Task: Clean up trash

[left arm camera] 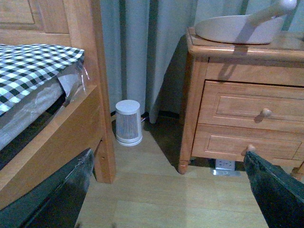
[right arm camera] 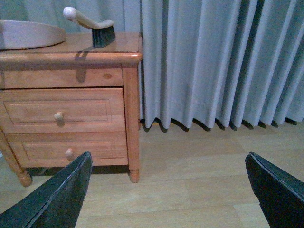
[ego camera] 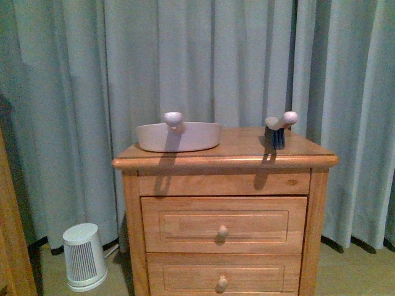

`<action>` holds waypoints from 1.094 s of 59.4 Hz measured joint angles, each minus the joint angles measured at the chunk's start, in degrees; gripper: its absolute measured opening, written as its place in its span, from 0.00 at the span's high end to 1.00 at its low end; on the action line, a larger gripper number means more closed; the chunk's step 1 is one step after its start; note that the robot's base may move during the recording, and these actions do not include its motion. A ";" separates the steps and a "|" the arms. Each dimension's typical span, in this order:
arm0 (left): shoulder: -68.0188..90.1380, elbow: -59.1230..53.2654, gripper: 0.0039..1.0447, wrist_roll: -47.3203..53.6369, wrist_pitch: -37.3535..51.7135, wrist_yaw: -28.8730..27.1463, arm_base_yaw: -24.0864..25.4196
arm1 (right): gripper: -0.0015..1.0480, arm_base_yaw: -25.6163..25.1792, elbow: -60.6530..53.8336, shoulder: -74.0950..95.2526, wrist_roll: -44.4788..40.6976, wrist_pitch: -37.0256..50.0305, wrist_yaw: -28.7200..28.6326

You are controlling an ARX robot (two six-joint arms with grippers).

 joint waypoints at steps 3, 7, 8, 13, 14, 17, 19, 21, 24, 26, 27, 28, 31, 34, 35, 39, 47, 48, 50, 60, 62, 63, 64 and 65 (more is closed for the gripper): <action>0.00 0.00 0.07 0.00 0.00 0.00 0.00 | 0.07 0.00 0.00 0.00 0.02 0.00 0.00; 0.00 0.00 0.07 0.00 0.00 0.00 0.00 | 0.07 0.00 0.00 0.00 0.00 0.00 0.00; 0.00 0.00 0.07 0.00 0.00 0.00 0.00 | 0.07 0.00 0.00 0.00 0.00 0.00 0.00; 0.00 0.00 0.07 0.00 0.00 0.00 0.00 | 0.07 0.00 0.00 0.00 0.00 0.00 0.00; 0.00 0.00 0.07 0.00 0.00 0.00 0.00 | 0.07 0.00 0.00 0.00 0.02 0.00 0.00; 0.00 0.00 0.07 0.00 0.00 0.00 0.00 | 0.07 0.00 0.00 0.00 0.02 0.00 -0.02; 0.00 0.00 0.07 0.00 0.00 0.00 0.00 | 0.07 0.00 0.00 0.00 0.00 0.00 0.00; 0.00 0.00 0.07 0.00 0.00 0.00 0.00 | 0.07 0.00 0.00 0.00 0.00 0.00 0.00; 0.00 0.00 0.07 0.00 0.00 0.00 0.00 | 0.07 0.00 0.00 0.00 0.00 0.00 0.00; 0.00 0.00 0.07 0.00 0.00 0.00 0.00 | 0.07 0.00 0.00 0.00 0.02 0.00 0.00; 0.00 0.00 0.07 0.00 0.00 0.00 0.00 | 0.07 0.00 0.00 0.00 0.02 0.00 0.00; 0.00 0.00 0.07 0.00 0.00 0.00 0.00 | 0.07 0.00 0.00 0.00 0.00 0.00 0.00; 0.00 0.00 0.07 0.00 0.00 0.00 0.00 | 0.07 0.00 0.00 0.00 0.00 0.00 0.00; 0.00 0.00 0.07 0.00 0.00 0.00 0.00 | 0.07 0.00 0.00 0.00 0.02 0.00 0.00; 0.00 0.00 0.07 0.00 0.00 0.00 0.00 | 0.07 0.00 0.00 0.00 0.02 0.00 -0.02; 0.00 0.00 0.07 0.00 0.00 0.00 0.00 | 0.07 0.00 0.00 0.00 0.02 0.00 -0.02; 0.00 0.00 0.07 0.00 0.00 0.00 0.00 | 0.07 0.00 0.00 0.00 0.00 0.00 0.00; 0.00 0.00 0.07 0.00 0.00 0.00 0.00 | 0.07 0.00 0.00 0.00 0.00 0.00 0.00; 0.00 0.00 0.07 0.00 0.00 0.00 0.00 | 0.07 0.00 0.00 0.00 0.00 0.00 0.00; 0.00 0.00 0.07 0.00 0.00 0.00 0.00 | 0.07 0.00 0.00 0.00 0.00 0.00 -0.02; 0.00 0.00 0.07 0.00 0.00 0.00 0.00 | 0.07 0.00 0.00 0.00 0.02 0.00 0.00; 0.00 0.00 0.07 0.00 0.00 0.00 0.00 | 0.07 0.00 0.00 0.00 0.00 0.00 0.00; 0.00 0.00 0.07 0.00 0.00 0.00 0.00 | 0.07 0.00 0.00 0.00 0.02 0.00 -0.02; 0.00 0.00 0.07 0.00 0.00 0.00 0.00 | 0.07 0.00 0.00 0.00 0.00 0.00 0.00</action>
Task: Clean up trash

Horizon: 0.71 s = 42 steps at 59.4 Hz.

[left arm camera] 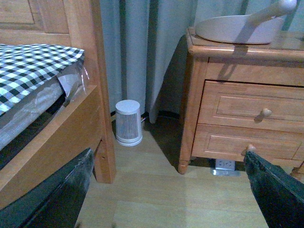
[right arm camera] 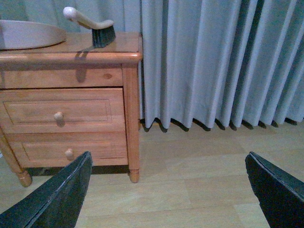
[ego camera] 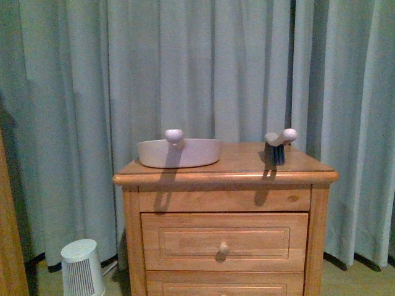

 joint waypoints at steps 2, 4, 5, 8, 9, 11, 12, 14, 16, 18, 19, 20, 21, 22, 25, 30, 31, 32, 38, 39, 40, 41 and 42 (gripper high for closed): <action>0.00 0.00 0.07 0.00 0.00 0.00 0.00 | 0.07 0.00 0.00 0.00 0.02 0.00 0.00; 0.00 0.00 0.07 0.00 0.00 0.00 0.00 | 0.07 0.00 0.00 0.00 0.00 0.00 -0.02; 0.00 0.00 0.07 0.00 0.00 0.00 0.00 | 0.07 0.00 0.00 0.00 0.00 0.00 0.00; 0.00 0.00 0.07 0.00 0.00 0.00 0.00 | 0.07 0.00 0.00 0.00 0.00 0.00 0.00; 0.00 0.00 0.07 0.00 0.00 0.00 0.00 | 0.07 0.00 0.00 0.00 0.00 0.00 0.00; 0.00 0.00 0.07 0.00 0.00 0.00 0.00 | 0.07 0.00 0.00 0.00 0.00 0.00 0.00; 0.00 0.00 0.07 0.00 0.00 0.00 0.00 | 0.07 0.00 0.00 0.00 0.00 0.00 0.00; 0.00 0.00 0.07 0.00 0.00 0.00 0.00 | 0.07 0.00 0.00 0.00 0.02 0.00 0.00; 0.00 0.00 0.07 0.00 0.00 0.00 0.00 | 0.07 0.00 0.00 -0.02 0.02 0.00 0.00; 0.00 0.00 0.07 0.00 0.00 0.00 0.00 | 0.07 0.00 0.00 0.00 0.02 0.00 -0.02; 0.00 0.00 0.07 0.00 0.00 0.00 0.00 | 0.07 0.00 0.00 0.00 0.00 0.00 0.00; 0.00 0.00 0.07 0.00 0.00 0.00 0.00 | 0.07 0.00 0.00 -0.02 0.00 0.00 0.00; 0.00 0.00 0.07 0.00 0.00 0.00 0.00 | 0.07 0.00 0.00 -0.02 0.00 0.00 0.00; 0.00 0.00 0.07 0.00 0.00 0.00 0.00 | 0.07 0.00 0.00 0.00 0.00 0.00 0.00; 0.00 0.00 0.07 0.00 0.00 0.00 0.00 | 0.07 0.00 0.00 -0.02 0.02 0.00 0.00; 0.00 0.00 0.07 0.00 0.00 0.00 0.00 | 0.07 0.00 0.00 0.00 0.00 0.00 0.00; 0.00 0.00 0.07 0.00 0.00 0.02 0.00 | 0.07 0.00 0.00 0.00 0.00 0.00 0.00; 0.00 0.00 0.07 0.00 0.00 0.02 0.00 | 0.07 0.00 0.00 0.00 0.02 0.00 0.00; 0.00 0.00 0.07 0.00 0.00 0.00 0.00 | 0.07 0.00 0.00 0.00 0.00 0.00 -0.02; 0.00 0.00 0.07 0.00 0.00 0.00 0.00 | 0.07 0.00 0.00 0.00 0.00 0.00 -0.02; 0.00 0.00 0.07 0.00 0.00 0.00 0.00 | 0.07 0.00 0.00 0.00 0.00 0.00 0.00; 0.00 0.00 0.07 0.00 0.00 0.00 0.00 | 0.07 0.00 0.00 0.00 0.00 0.00 0.00; 0.00 0.00 0.07 0.00 0.00 0.00 0.00 | 0.07 0.00 0.00 0.00 0.00 0.00 0.00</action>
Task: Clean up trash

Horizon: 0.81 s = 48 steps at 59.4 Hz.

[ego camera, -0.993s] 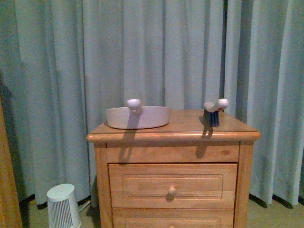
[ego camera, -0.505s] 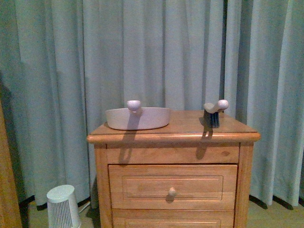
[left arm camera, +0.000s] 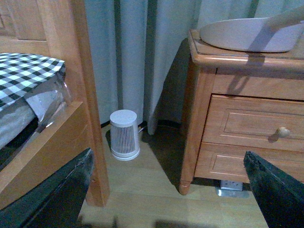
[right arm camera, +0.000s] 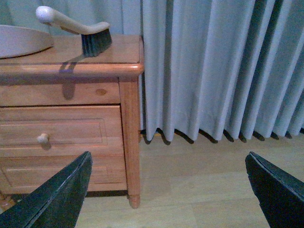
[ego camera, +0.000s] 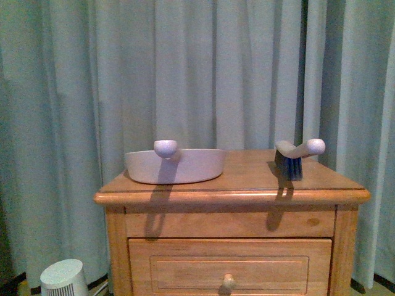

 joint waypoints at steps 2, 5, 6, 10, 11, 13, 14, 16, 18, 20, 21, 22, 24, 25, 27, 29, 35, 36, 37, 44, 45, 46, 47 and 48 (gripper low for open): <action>0.00 0.00 0.07 0.00 0.00 0.02 0.00 | 0.07 0.00 0.00 0.00 0.02 0.00 -0.02; 0.00 0.00 0.07 0.00 0.00 0.00 0.00 | 0.07 0.00 0.00 0.00 0.00 0.00 -0.02; 0.02 0.00 0.07 0.00 0.00 0.02 0.00 | 0.07 0.00 0.00 0.00 0.00 0.00 -0.02; 0.00 0.00 0.07 0.00 0.00 0.02 0.00 | 0.07 0.00 0.00 0.00 0.00 0.00 0.02; 0.00 0.00 0.07 0.00 0.00 0.02 0.00 | 0.07 -0.02 0.00 0.00 0.02 0.00 0.00; 0.02 0.00 0.07 0.00 -0.02 0.02 0.00 | 0.07 0.00 0.00 0.00 0.02 -0.02 0.00; 0.00 0.00 0.07 -0.02 -0.02 0.00 0.00 | 0.07 -0.02 0.00 -0.02 0.00 -0.07 -0.02; 0.00 0.00 0.07 0.00 0.00 0.00 0.00 | 0.07 0.00 0.00 -0.04 0.02 -0.04 -0.02; 0.00 0.00 0.07 0.00 0.00 0.00 0.00 | 0.07 0.00 0.00 -0.04 0.00 -0.07 -0.02; 0.00 0.00 0.07 0.00 0.00 0.00 0.00 | 0.07 0.00 0.00 -0.02 0.00 -0.07 0.04; 0.00 0.00 0.07 -0.02 0.00 -0.04 0.00 | 0.07 0.00 0.00 -0.02 0.00 -0.07 -0.02; 0.00 0.00 0.07 0.00 0.00 0.00 0.00 | 0.07 0.00 0.00 -0.02 0.02 -0.07 0.00; 0.00 0.00 0.07 0.00 0.00 0.02 0.00 | 0.07 0.00 0.00 -0.04 0.02 -0.04 0.00; 0.00 0.00 0.07 0.00 0.00 0.02 0.00 | 0.07 0.00 0.00 -0.04 0.00 -0.07 -0.02; 0.00 0.00 0.07 0.00 0.00 0.00 0.00 | 0.07 0.00 0.00 -0.04 0.00 -0.07 0.00; 0.00 0.00 0.07 0.00 0.00 0.00 0.00 | 0.07 0.00 0.00 -0.04 0.00 -0.07 0.00; 0.00 0.00 0.07 0.00 0.00 0.02 0.00 | 0.07 0.00 0.00 -0.04 0.02 -0.07 0.00; 0.00 0.00 0.07 0.00 0.00 0.00 0.00 | 0.07 0.00 0.00 -0.04 0.00 -0.07 -0.02; 0.00 0.00 0.07 0.00 0.00 0.00 0.00 | 0.07 0.00 0.00 -0.04 0.02 -0.07 0.00; 0.00 0.00 0.07 0.00 0.00 0.00 0.00 | 0.07 0.00 0.00 -0.04 0.00 -0.07 0.00; 0.00 0.00 0.07 0.00 0.00 0.02 0.00 | 0.07 0.00 0.00 -0.04 0.00 -0.07 0.00; 0.00 0.00 0.07 0.00 0.00 0.00 0.00 | 0.07 0.00 0.00 -0.04 0.02 -0.07 0.00; 0.00 0.00 0.07 0.00 0.00 0.00 0.00 | 0.07 0.00 0.00 -0.04 0.02 -0.07 0.00; 0.00 0.00 0.07 0.00 0.00 0.00 0.00 | 0.07 0.00 0.00 -0.04 0.00 -0.04 0.00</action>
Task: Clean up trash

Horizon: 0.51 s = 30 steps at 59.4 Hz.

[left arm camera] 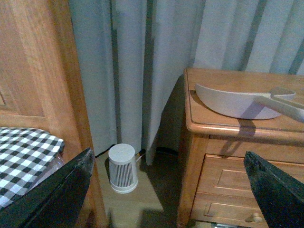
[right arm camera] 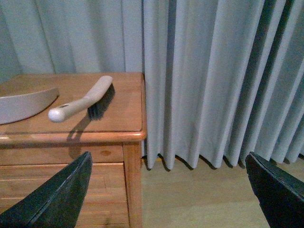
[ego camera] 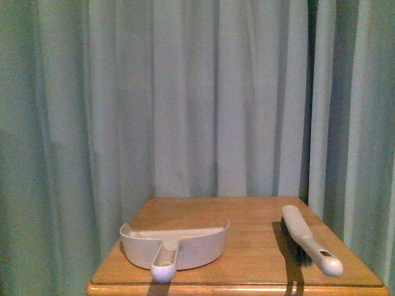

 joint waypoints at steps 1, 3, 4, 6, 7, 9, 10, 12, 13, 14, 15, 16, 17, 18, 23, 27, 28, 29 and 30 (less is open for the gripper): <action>0.02 0.02 0.07 0.00 -0.02 0.02 0.00 | 0.07 0.00 0.00 0.00 0.02 -0.02 0.00; 1.29 1.18 0.07 -1.31 -3.34 2.12 0.26 | 0.07 0.00 0.00 0.00 0.02 0.00 0.00; 2.82 2.38 0.07 -2.19 -6.16 3.72 0.24 | 0.07 0.00 0.00 0.00 0.00 0.00 0.00; 7.06 4.72 0.07 -3.39 -9.90 4.28 0.07 | 0.07 0.00 0.00 0.00 0.00 -0.02 -0.02; 10.51 6.14 0.07 -4.02 -10.38 4.46 -0.13 | 0.07 0.00 0.00 0.00 0.02 0.00 0.00; 16.55 9.27 0.07 -4.11 -9.46 2.73 -1.22 | 0.07 0.00 0.00 0.00 0.00 -0.02 0.02; 20.35 11.85 0.07 -3.93 -8.44 1.66 -2.21 | 0.07 0.00 0.00 0.00 0.00 0.00 0.00; 24.02 14.78 0.07 -3.76 -7.67 0.81 -3.28 | 0.07 0.00 0.00 0.00 0.00 -0.02 0.00; 26.49 16.90 0.07 -3.41 -7.28 -0.13 -4.09 | 0.07 0.00 0.00 0.00 0.02 -0.02 0.00; 28.98 19.12 0.07 -3.08 -6.99 -1.20 -5.05 | 0.07 0.00 0.00 0.00 0.02 -0.02 -0.02; 31.43 21.38 0.07 -2.86 -6.80 -2.12 -5.99 | 0.07 0.00 0.00 0.00 0.00 -0.02 -0.02; 35.15 24.83 0.07 -2.45 -6.73 -3.63 -7.50 | 0.07 0.00 0.00 0.00 0.00 -0.02 0.00; 37.64 27.12 0.07 -2.08 -6.80 -4.79 -8.57 | 0.07 0.00 0.00 0.00 0.00 -0.02 0.00; 41.16 30.64 0.07 -1.60 -7.17 -6.23 -10.27 | 0.07 0.00 0.00 0.00 0.00 -0.02 0.00; 52.52 42.36 0.07 -1.20 -10.91 -9.64 -16.52 | 0.07 0.00 0.00 0.00 0.02 -0.02 -0.02; 60.70 51.08 0.07 -1.95 -15.32 -10.71 -21.14 | 0.07 0.00 0.00 0.00 0.02 -0.02 0.00; 62.66 53.09 0.07 -2.14 -16.09 -11.19 -22.21 | 0.07 0.00 0.00 0.00 0.02 -0.02 0.00; 63.65 54.10 0.07 -2.25 -16.39 -11.50 -22.71 | 0.07 0.00 0.00 0.00 0.02 -0.02 0.00; 65.51 56.06 0.07 -2.51 -16.92 -12.22 -23.69 | 0.07 0.00 0.00 0.00 0.02 -0.02 0.00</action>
